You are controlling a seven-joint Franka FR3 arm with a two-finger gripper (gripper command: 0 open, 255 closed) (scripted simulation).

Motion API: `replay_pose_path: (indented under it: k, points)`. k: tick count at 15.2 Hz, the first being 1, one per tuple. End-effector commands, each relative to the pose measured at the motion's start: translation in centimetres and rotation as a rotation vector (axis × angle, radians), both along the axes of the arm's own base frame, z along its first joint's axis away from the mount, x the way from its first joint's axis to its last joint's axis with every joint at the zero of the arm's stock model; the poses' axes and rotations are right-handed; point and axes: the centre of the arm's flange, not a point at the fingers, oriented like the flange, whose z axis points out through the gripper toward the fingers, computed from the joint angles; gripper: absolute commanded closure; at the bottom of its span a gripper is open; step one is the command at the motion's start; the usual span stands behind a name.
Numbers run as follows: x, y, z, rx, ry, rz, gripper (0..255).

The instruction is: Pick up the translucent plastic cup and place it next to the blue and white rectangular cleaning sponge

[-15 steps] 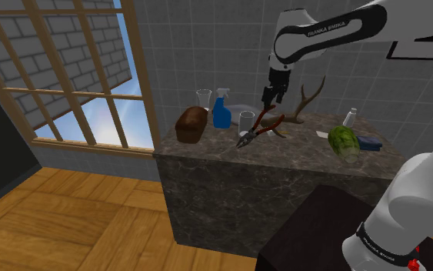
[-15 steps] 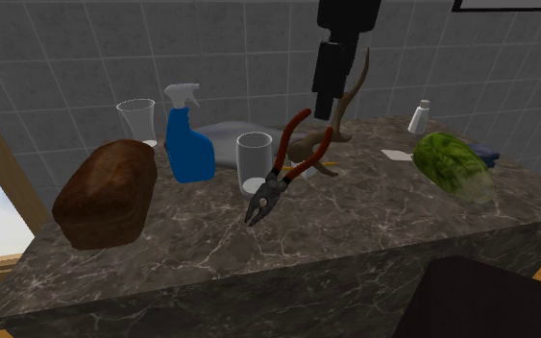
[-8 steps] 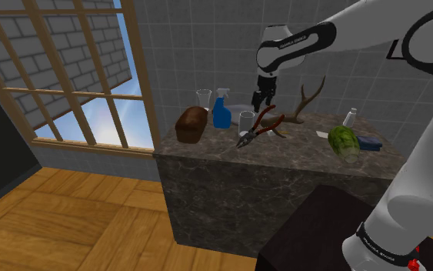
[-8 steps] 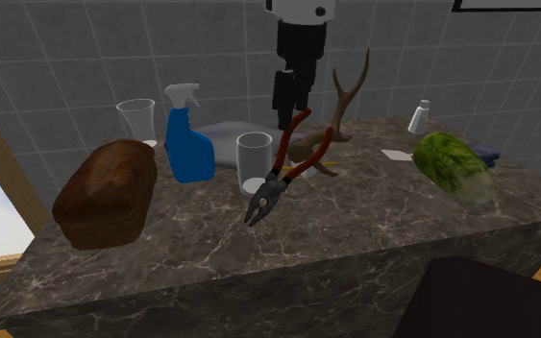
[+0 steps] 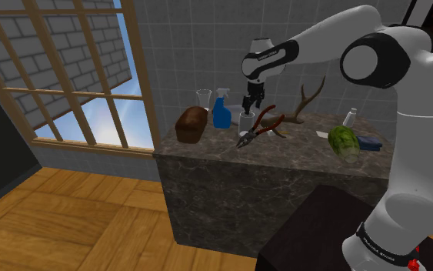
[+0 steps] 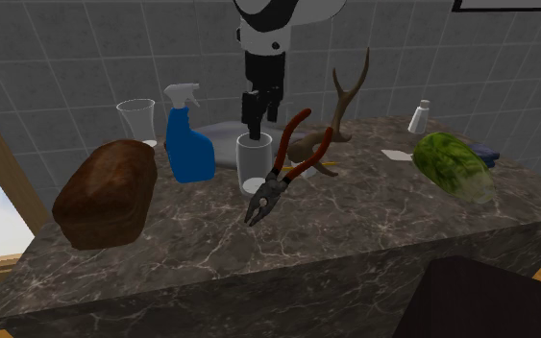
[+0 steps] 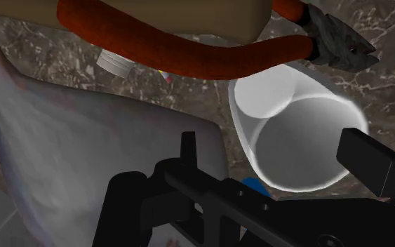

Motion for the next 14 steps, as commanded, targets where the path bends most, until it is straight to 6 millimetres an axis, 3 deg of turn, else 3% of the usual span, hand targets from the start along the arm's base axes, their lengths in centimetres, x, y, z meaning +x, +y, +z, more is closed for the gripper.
replay_pose_path:
  k: [1, 7, 14]
  points:
    - [0.7, -0.4, -1.0, 0.000, 0.000, 0.001, 0]
    - [0.8, -0.5, -4.5, 0.000, 0.000, 0.001, 0]
    - [0.8, -0.5, -4.5, 0.000, 0.000, 0.001, 0]
